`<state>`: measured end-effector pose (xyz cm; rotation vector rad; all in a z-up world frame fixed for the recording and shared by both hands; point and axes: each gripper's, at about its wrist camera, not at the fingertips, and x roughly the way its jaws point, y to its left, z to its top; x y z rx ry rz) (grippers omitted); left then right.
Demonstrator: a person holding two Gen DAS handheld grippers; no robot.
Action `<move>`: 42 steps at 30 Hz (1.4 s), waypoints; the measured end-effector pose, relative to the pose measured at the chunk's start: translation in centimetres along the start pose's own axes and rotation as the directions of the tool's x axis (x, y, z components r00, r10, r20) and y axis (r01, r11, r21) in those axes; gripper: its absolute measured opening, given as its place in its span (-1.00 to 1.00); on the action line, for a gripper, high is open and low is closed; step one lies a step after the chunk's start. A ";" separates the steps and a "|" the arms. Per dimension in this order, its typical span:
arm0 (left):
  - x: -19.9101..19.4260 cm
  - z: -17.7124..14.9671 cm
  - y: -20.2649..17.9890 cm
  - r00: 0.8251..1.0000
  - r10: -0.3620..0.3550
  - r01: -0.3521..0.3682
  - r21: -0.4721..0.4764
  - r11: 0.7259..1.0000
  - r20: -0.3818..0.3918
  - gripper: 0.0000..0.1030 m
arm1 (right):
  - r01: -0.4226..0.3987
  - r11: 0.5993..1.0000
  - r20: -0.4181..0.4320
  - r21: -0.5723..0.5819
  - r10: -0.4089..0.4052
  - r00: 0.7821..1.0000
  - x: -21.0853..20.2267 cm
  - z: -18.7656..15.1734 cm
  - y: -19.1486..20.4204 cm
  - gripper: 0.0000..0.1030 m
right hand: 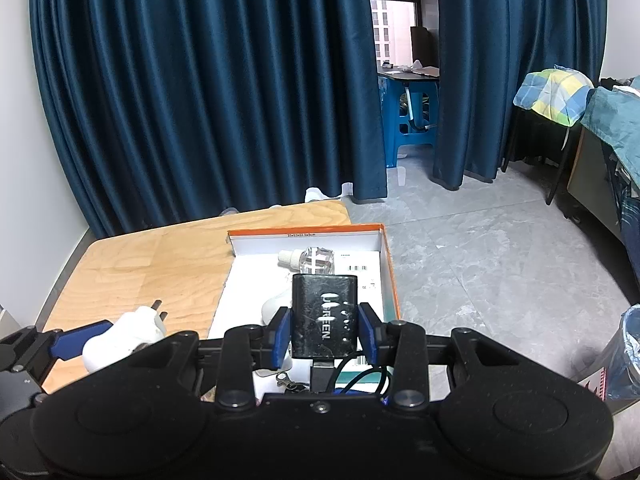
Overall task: Organize rigid objects
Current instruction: 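Carry the diffuser and black plug over the white box with both grippers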
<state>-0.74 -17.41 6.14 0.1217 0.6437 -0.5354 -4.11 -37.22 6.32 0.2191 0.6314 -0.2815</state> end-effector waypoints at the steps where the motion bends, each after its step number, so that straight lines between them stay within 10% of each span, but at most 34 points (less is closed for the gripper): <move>1: 0.0 0.0 0.0 1.000 0.000 0.000 -0.002 1.000 -0.002 0.92 | 0.000 1.000 0.000 -0.001 0.000 1.000 0.0 0.0 0.0 -0.14; 42: 1.6 -0.5 0.2 0.999 0.000 -0.001 -0.021 1.000 -0.044 0.92 | -0.009 1.000 -0.040 -0.003 0.009 0.999 2.4 -0.6 -0.2 -0.14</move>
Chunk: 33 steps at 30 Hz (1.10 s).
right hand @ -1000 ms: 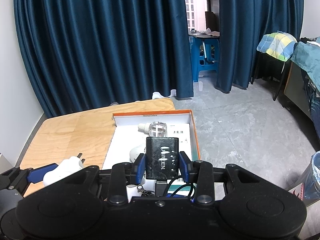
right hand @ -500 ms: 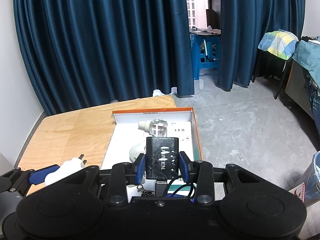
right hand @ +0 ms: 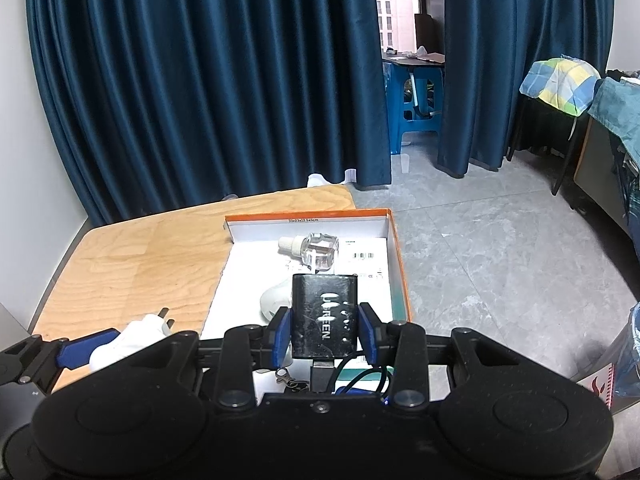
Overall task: Organize rigid objects
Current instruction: 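Carry the diffuser and black plug over the white box with both grippers, then open both grippers to release the diffuser and plug into the box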
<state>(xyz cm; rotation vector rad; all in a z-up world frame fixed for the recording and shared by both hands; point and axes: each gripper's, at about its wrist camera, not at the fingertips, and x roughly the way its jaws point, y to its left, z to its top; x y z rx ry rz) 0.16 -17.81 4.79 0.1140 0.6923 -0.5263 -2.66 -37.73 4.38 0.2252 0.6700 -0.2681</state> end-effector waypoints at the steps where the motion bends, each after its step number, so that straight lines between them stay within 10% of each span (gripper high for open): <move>1: 0.0 0.0 0.0 1.000 -0.002 0.002 0.000 1.000 0.000 0.92 | 0.001 1.000 -0.002 0.000 -0.001 1.000 0.1 0.0 0.0 -0.14; 33: 3.0 -0.2 -0.3 0.999 -0.023 0.023 0.005 1.000 -0.048 0.92 | -0.007 1.000 -0.101 0.001 0.007 0.995 5.0 0.4 -0.3 -0.14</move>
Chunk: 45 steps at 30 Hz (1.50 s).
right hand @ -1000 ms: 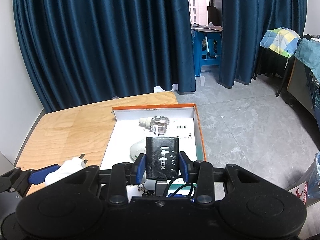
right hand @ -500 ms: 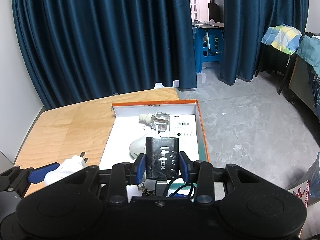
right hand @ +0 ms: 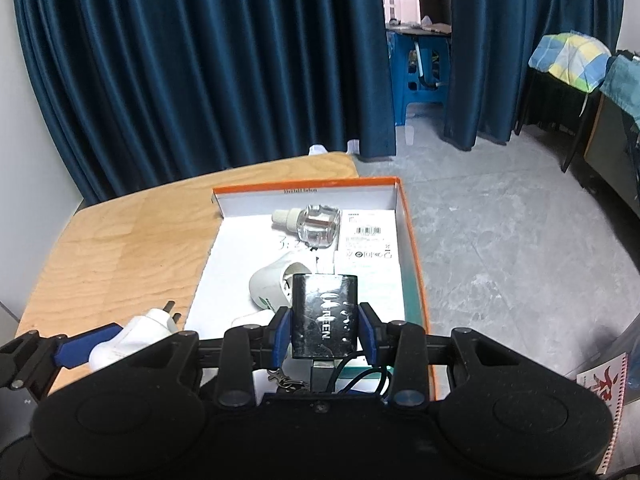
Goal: Organize rigid objects
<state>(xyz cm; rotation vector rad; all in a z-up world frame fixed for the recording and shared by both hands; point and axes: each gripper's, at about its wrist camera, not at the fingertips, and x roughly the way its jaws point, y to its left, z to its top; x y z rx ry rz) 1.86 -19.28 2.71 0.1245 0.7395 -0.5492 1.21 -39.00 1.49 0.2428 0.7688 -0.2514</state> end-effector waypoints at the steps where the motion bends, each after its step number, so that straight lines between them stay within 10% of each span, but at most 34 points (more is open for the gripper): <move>1: 0.3 0.0 0.0 1.000 -0.001 0.001 0.001 1.000 -0.007 0.92 | 0.002 1.000 -0.006 -0.001 -0.002 1.000 0.3 0.0 0.0 -0.14; 20: -1.2 0.7 -0.1 0.999 -0.029 0.029 0.003 1.000 0.019 1.00 | 0.034 0.998 0.086 0.052 -0.038 0.996 -3.3 0.4 -1.6 0.22; 28: -5.7 0.3 -0.6 0.995 0.101 -0.101 0.018 0.995 -0.022 1.00 | 0.071 0.997 0.177 0.039 -0.077 0.981 -10.0 -1.6 -2.4 0.56; 45: -10.1 -3.6 -1.7 0.987 0.158 -0.158 -0.010 0.987 -0.035 1.00 | 0.078 0.997 0.081 -0.020 -0.076 0.994 -12.4 -9.7 -1.7 0.59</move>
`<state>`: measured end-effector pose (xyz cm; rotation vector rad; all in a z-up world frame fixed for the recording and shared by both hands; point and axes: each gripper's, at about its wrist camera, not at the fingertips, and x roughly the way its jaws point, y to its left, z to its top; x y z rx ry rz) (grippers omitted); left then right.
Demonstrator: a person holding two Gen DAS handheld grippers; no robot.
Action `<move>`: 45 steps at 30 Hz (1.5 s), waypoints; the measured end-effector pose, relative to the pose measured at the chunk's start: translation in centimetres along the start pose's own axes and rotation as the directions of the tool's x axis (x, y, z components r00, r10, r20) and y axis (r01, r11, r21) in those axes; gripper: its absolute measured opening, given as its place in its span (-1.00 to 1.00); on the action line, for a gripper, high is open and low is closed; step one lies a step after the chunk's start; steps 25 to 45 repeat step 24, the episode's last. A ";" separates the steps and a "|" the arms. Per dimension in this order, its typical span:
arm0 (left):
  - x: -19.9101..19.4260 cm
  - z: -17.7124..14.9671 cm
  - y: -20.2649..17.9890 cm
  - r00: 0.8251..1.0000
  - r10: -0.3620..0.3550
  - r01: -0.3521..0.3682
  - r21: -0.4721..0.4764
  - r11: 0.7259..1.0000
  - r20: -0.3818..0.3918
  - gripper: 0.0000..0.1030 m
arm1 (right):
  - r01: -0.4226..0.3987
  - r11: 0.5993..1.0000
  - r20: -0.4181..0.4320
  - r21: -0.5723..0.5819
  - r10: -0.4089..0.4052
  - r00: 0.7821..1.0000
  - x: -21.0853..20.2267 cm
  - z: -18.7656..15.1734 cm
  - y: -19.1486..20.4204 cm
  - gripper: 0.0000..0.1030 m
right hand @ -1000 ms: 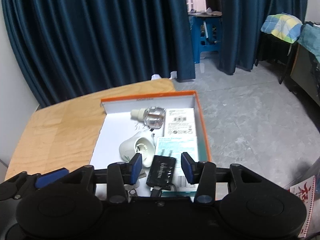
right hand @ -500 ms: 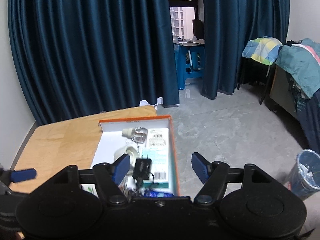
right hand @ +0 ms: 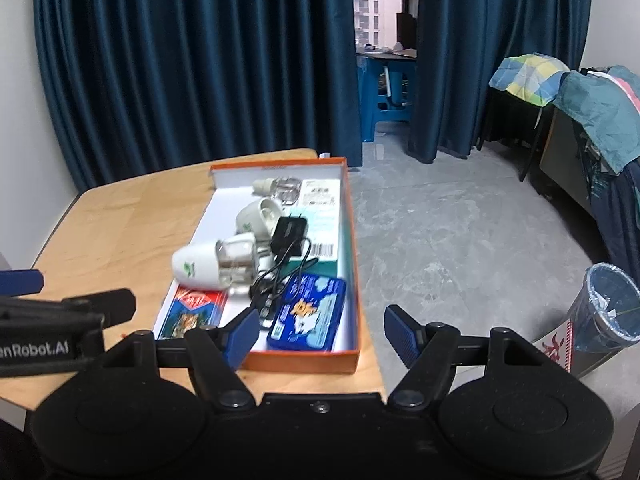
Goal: Organize rigid objects
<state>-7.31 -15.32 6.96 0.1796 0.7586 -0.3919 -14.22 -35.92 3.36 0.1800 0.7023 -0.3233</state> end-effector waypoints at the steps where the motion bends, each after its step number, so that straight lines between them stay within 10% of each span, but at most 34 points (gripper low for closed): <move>1: 0.0 -0.1 0.1 1.000 -0.002 0.002 -0.003 1.000 -0.002 1.00 | 0.001 1.000 -0.001 -0.003 -0.001 1.000 -0.1 -0.1 0.1 0.59; 45: -0.2 -1.4 0.5 0.999 0.028 -0.029 -0.017 0.999 -0.039 1.00 | -0.002 1.000 -0.024 -0.006 0.002 1.000 0.5 -1.0 0.7 0.59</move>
